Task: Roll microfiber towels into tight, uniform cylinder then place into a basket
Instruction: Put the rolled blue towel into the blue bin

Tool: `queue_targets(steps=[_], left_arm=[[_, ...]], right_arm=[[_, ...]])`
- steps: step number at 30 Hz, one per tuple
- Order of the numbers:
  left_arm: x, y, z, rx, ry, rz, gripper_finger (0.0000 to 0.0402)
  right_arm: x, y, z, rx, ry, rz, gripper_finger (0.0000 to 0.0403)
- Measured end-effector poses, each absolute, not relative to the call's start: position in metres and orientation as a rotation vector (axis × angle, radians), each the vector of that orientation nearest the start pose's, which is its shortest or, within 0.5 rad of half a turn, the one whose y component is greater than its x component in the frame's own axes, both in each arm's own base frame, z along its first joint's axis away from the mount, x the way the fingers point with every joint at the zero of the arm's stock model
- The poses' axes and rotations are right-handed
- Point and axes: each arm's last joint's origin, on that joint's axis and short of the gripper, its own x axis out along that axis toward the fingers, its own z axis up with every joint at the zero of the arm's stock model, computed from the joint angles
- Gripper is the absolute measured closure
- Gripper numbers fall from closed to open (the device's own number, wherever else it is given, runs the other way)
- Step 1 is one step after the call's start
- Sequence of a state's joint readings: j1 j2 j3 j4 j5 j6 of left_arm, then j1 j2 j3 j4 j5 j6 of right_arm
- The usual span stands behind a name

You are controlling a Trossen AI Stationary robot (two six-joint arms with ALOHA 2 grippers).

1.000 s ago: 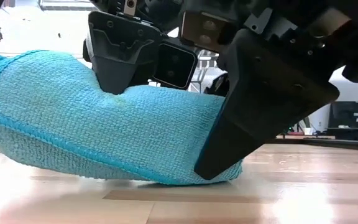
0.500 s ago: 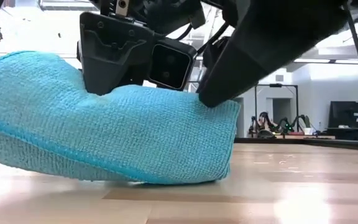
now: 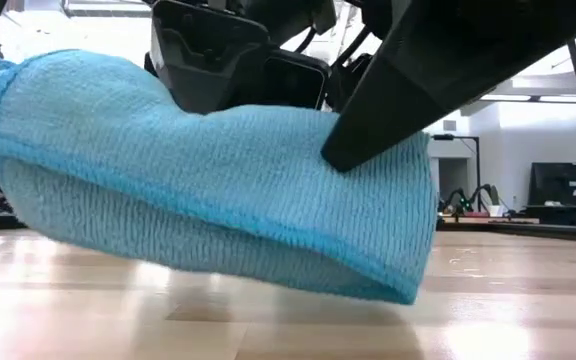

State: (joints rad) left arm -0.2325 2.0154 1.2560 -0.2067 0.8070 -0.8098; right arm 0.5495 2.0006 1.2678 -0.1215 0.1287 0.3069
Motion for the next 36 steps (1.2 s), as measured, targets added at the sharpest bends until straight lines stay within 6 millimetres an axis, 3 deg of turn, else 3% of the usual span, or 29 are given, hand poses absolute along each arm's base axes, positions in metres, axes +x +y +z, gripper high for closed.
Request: queue_targets(steps=[5,8,19,25,36], left_arm=[[0.3899,-0.1147,0.1478,-0.962,1.284,-0.582,0.0370],[0.3917,-0.1148,0.1495,-0.963,1.264,-0.607,0.0370],[0.3919,-0.1146,0.1498,-0.969,1.264,-0.610,0.0370],[0.3920,-0.1146,0.1499,-0.975,1.266,-0.601,0.0357],[0.3937,-0.1099,0.1496,-0.946,1.238,-0.590,0.0257]], right_arm=[[0.3560,0.2140,0.1512,0.003,0.863,0.263,0.0136],[0.3555,0.2123,0.1501,0.027,0.883,0.241,0.0158],[0.3571,0.2105,0.1505,0.053,0.880,0.229,0.0372],[0.3574,0.2116,0.1512,0.060,0.872,0.232,0.0365],[0.3539,0.2171,0.1511,0.075,0.877,0.235,0.0373]])
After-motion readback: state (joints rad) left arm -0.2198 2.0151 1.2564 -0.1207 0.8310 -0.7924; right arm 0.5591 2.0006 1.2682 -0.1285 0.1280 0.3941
